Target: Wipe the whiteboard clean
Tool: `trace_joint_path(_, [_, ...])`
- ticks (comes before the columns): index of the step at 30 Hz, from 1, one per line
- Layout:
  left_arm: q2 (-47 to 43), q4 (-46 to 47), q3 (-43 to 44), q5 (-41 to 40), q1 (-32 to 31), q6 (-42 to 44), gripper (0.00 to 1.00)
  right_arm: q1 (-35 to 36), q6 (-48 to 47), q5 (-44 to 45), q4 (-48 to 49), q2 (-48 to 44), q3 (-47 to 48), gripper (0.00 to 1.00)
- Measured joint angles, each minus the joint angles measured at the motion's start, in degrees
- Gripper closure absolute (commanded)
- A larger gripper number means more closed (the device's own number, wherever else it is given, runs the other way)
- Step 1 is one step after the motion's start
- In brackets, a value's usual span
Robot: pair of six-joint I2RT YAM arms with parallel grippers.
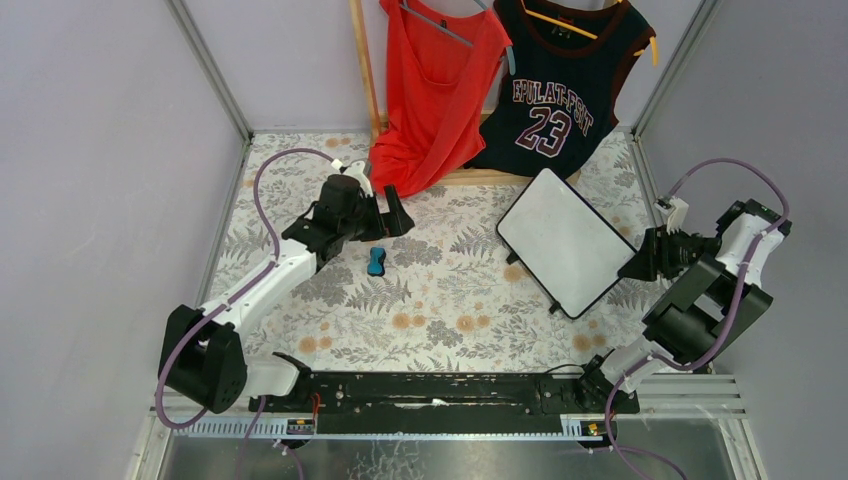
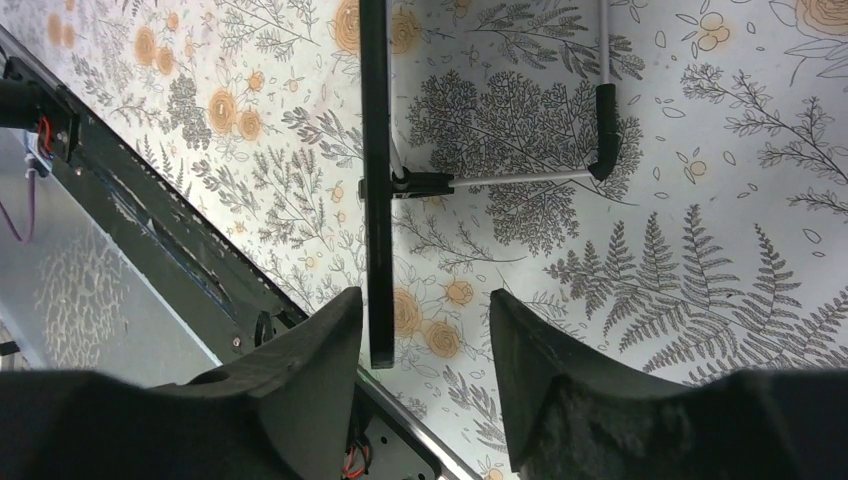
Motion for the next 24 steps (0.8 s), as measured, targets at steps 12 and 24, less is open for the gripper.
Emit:
trace_joint_path(12, [0.0,1.7,-2.7,0.0,0.0,-0.4,0.0,0.0,3.7,0.2,-0.1,-6.4,3.7,0.34])
trace_joint_path(24, [-0.9,3.5,-3.0,-1.8,0.0,-1.6,0.0,0.0,11.7,0.2,1.4,-13.6,6.1,0.3])
